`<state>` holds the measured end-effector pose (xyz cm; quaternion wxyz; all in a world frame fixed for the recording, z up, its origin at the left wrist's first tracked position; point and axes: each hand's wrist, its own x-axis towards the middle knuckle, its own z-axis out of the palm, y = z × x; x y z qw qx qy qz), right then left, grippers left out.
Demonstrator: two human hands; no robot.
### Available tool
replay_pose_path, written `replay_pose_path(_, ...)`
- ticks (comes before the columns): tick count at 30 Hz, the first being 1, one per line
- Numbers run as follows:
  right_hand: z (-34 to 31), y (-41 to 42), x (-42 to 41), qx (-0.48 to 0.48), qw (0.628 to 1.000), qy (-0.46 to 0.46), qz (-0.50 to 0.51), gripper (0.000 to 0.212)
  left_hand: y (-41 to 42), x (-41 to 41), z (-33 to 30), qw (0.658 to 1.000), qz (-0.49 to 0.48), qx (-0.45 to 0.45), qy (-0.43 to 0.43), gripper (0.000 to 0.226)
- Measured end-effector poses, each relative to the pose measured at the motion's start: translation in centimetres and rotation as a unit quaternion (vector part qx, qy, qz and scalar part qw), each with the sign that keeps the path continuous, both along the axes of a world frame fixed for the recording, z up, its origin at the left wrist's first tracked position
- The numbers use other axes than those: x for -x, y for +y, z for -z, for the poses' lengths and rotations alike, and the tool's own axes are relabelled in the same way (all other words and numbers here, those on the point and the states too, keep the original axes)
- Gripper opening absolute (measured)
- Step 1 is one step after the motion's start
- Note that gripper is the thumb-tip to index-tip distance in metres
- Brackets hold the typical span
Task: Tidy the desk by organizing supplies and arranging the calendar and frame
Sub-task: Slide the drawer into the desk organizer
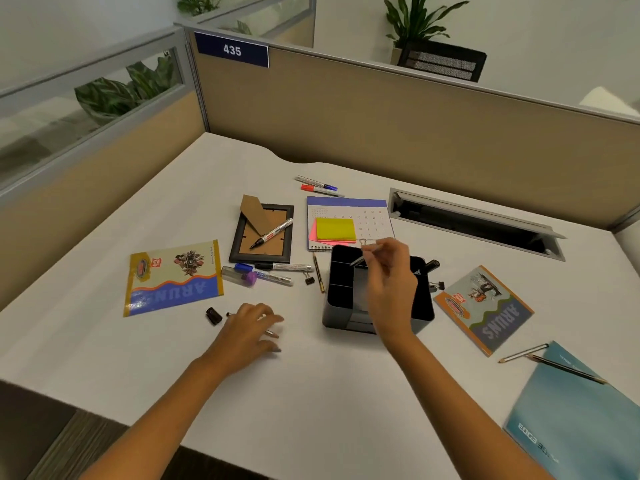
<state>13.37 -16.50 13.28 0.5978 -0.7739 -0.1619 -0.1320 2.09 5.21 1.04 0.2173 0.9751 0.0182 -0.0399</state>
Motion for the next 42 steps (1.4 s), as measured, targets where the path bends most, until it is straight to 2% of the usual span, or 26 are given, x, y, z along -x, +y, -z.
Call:
replay_pose_path(2,0.5,-0.2,-0.8,0.01,1.0,0.008,-0.007,0.012,0.1,0.1,1.1,0.999,0.031,-0.033,-0.005,0.043)
replay_pose_path(6,2.6,-0.3,-2.0,0.151,0.986,0.049,-0.054,0.015,0.5,-0.5,1.8,0.995,0.043,-0.055,-0.073,0.02)
replay_pose_path(11,5.3,-0.7,-3.0,0.289,0.955,0.022,-0.062,0.016,1.2,-0.8,2.1,0.991,0.072,-0.042,-0.107,0.009)
replay_pose_path(17,6.8,-0.9,-3.0,0.34,0.938,-0.055,-0.024,0.016,1.4,-1.1,1.6,0.98,0.113,-0.093,-0.133,0.031)
replay_pose_path(20,7.3,-1.1,-2.7,0.359,0.932,-0.05,-0.01,0.017,1.0,-1.4,1.3,0.975,0.112,-0.117,-0.151,0.039)
replay_pose_path(22,7.3,-1.2,-2.5,0.369,0.929,-0.037,-0.014,0.021,0.4,-1.8,0.6,0.977,0.077,-0.109,-0.164,0.048)
replay_pose_path(24,7.0,-1.2,-2.3,0.356,0.934,-0.027,-0.014,0.025,-0.4,-2.5,-0.7,0.978,0.024,-0.07,-0.194,0.048)
replay_pose_path(26,6.2,-1.1,-1.9,0.294,0.956,-0.011,-0.01,0.027,-1.6,-3.6,-2.7,0.969,-0.018,-0.006,-0.248,0.032)
replay_pose_path(28,4.7,-1.1,-1.2,0.215,0.977,0.008,-0.015,0.027,-3.0,-4.6,-5.2,0.947,-0.072,0.103,-0.296,0.017)
replay_pose_path(31,2.5,-0.7,0.3,0.143,0.988,0.014,-0.065,0.027,-5.3,-5.7,-9.6,0.911,-0.12,0.246,-0.308,0.029)
replay_pose_path(34,0.9,-0.1,1.8,0.114,0.983,0.037,-0.138,0.037,-7.6,-5.9,-12.5,0.907,-0.085,0.298,-0.285,0.041)
replay_pose_path(36,0.5,0.0,2.2,0.098,0.983,0.047,-0.148,0.04,-8.6,-5.9,-13.2,0.904,-0.071,0.337,-0.252,0.045)
replay_pose_path(42,0.4,-1.2,1.8,0.061,0.986,0.06,-0.146,0.024,-9.5,-6.4,-13.0,0.859,-0.096,0.478,-0.158,0.044)
